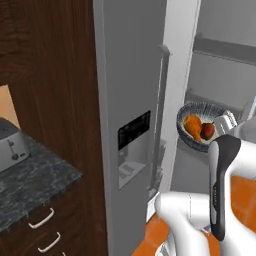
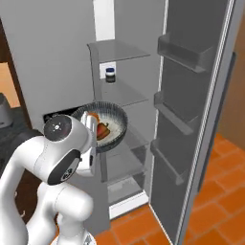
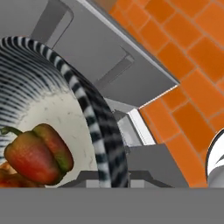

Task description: Pick the chicken drumstick and bell pepper from their plates and place them in the bowl. Then put the bowl in the fridge.

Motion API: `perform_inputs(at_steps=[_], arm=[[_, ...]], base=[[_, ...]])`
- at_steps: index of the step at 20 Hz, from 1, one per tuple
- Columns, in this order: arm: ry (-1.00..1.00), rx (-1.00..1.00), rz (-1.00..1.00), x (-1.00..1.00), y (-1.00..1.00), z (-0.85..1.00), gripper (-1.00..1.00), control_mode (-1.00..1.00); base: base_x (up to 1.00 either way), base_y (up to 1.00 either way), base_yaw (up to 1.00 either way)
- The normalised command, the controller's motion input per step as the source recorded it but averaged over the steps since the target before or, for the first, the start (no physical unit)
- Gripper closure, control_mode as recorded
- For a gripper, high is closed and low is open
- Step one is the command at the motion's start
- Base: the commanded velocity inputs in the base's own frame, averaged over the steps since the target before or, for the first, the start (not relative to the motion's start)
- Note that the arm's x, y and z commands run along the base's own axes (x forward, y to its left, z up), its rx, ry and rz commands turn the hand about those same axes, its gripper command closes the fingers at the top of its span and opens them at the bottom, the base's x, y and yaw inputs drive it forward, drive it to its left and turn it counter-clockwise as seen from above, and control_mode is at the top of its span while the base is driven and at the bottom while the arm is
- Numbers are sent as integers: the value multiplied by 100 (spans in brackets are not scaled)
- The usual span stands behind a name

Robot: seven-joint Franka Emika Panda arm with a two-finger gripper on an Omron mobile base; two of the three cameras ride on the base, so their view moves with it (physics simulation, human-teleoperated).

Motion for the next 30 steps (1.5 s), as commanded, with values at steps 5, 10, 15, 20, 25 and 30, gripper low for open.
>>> perform_inputs(at_steps=[5, 10, 15, 20, 25, 30], arm=[[0, 0, 0, 0, 0, 0, 100, 100], [0, 0, 0, 0, 0, 0, 100, 100], [0, 0, 0, 0, 0, 0, 100, 100], [0, 0, 0, 0, 0, 0, 100, 100], [0, 0, 0, 0, 0, 0, 100, 100], [0, 0, 0, 0, 0, 0, 100, 100]], base=[[25, -79, 44], [49, -62, 41], [59, -15, 29], [81, -2, 11], [60, -41, 14], [36, -53, 19]])
